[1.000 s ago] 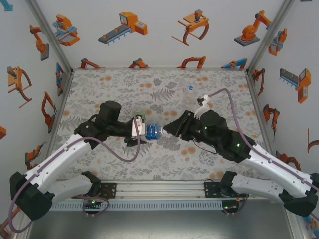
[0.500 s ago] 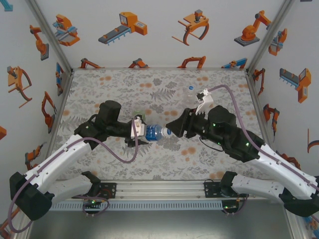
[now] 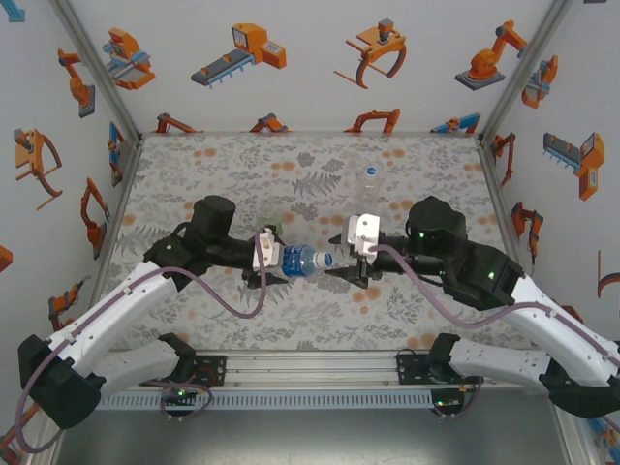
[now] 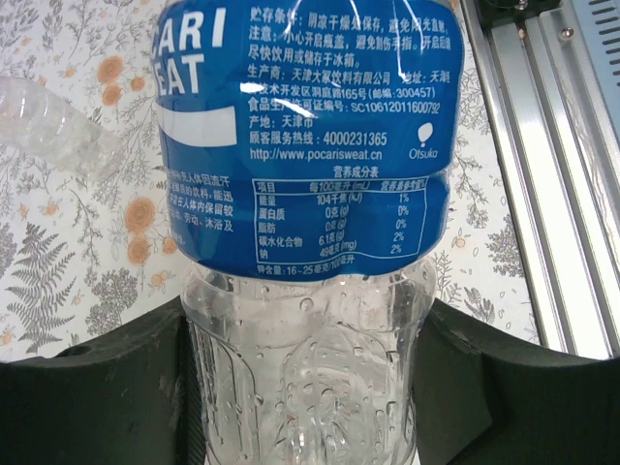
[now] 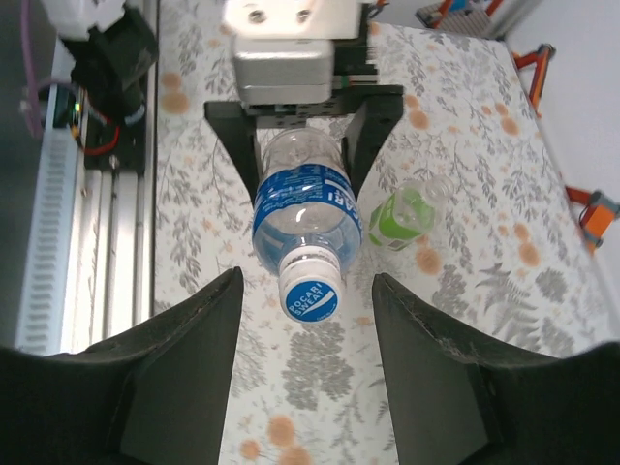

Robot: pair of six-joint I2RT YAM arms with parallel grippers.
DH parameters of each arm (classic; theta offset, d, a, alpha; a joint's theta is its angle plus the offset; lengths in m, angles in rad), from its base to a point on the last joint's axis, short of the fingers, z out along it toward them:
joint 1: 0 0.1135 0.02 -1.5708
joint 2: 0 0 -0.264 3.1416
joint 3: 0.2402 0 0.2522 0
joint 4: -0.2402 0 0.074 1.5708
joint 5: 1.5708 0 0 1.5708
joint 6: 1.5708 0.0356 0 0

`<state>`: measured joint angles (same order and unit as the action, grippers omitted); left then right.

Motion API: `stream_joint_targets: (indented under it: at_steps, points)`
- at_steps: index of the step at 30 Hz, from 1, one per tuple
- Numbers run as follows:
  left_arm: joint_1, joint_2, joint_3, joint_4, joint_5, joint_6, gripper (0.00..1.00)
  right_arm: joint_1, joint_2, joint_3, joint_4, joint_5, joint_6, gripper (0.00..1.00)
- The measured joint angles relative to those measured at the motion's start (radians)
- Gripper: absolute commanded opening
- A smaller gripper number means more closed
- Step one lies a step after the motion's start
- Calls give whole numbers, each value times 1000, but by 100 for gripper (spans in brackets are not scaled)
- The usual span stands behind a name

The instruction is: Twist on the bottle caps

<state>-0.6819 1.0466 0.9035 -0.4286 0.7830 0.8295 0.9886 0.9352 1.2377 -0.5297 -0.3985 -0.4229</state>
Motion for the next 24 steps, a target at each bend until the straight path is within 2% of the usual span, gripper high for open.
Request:
stream_joint_targets:
  at_steps: [7,24]
  points:
    - [0,0,0,-6,3,8,0,0,51,0,-47,-31,-146,51]
    - [0,0,5,-10,19,14,0,0,54,-40,-42,14,-180,39]
